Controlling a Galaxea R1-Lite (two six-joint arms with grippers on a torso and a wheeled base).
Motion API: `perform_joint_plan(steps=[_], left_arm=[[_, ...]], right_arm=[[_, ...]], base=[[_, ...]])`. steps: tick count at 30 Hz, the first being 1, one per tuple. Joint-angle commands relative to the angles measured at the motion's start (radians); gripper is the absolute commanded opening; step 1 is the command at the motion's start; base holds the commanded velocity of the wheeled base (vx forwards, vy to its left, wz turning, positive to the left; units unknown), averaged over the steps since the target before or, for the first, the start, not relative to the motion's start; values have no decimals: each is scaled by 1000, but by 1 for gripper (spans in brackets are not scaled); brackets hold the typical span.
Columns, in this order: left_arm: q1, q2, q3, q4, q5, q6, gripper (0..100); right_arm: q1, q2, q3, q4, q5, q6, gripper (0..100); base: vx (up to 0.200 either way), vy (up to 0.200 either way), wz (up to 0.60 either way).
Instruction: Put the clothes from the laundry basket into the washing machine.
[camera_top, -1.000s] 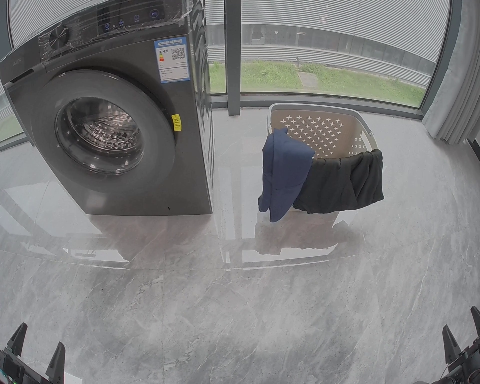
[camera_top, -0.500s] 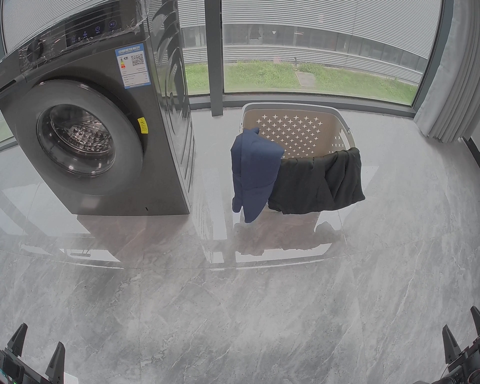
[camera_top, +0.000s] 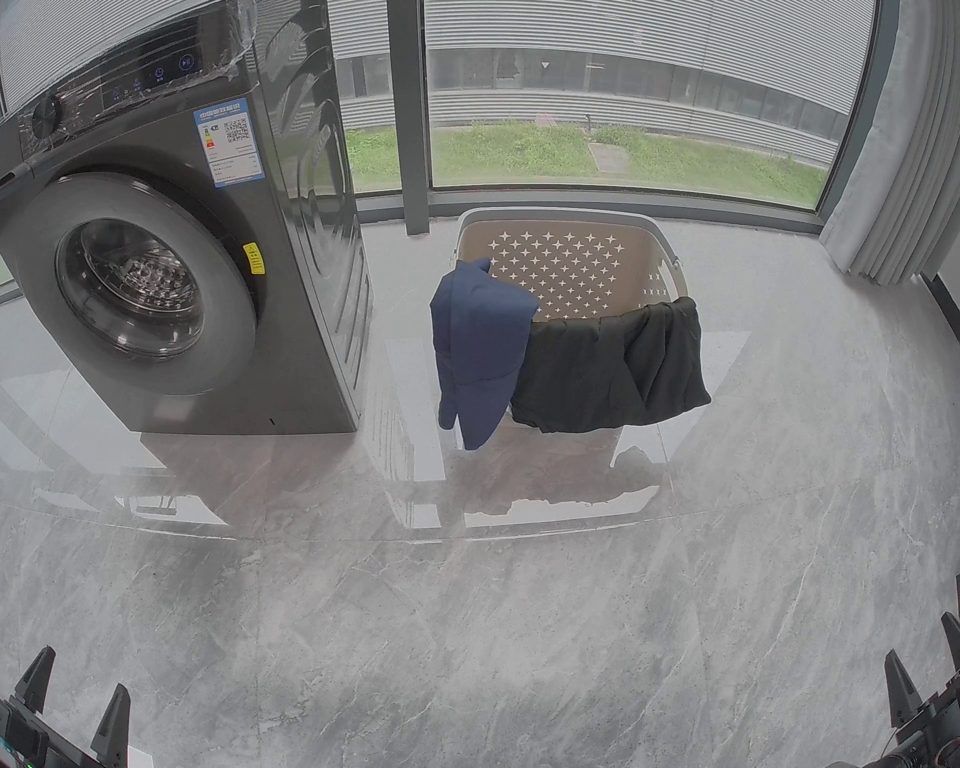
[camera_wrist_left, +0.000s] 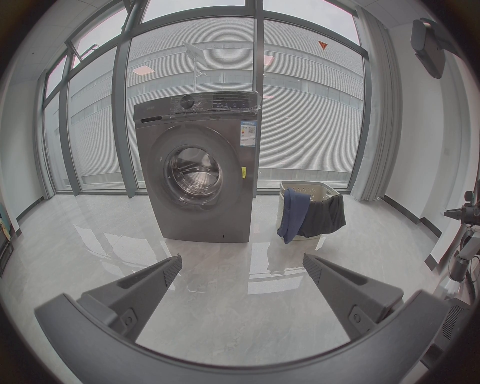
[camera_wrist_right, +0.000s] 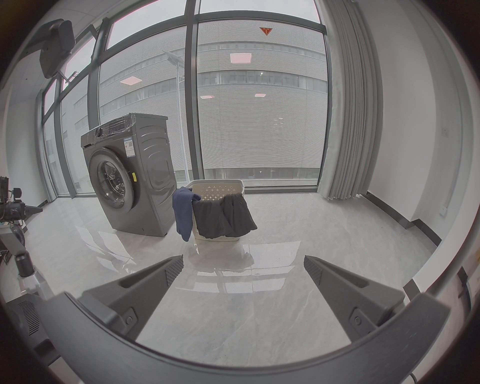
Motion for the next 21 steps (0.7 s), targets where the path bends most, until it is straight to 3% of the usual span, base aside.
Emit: perform_joint_plan(steps=[1,16,21], left_arm=[[-2,-10,15,0,0,-1,100],[0,-10,15,0,3,-1,100],[-2,-8,15,0,3,-3,100]], right_arm=[[-1,-1,16,0,1,0,100],[-1,-1,16,0,1,0,100],[-1,-1,16,0,-1,0,100]], base=[[0,0,0],[0,0,0],[200,0,0]])
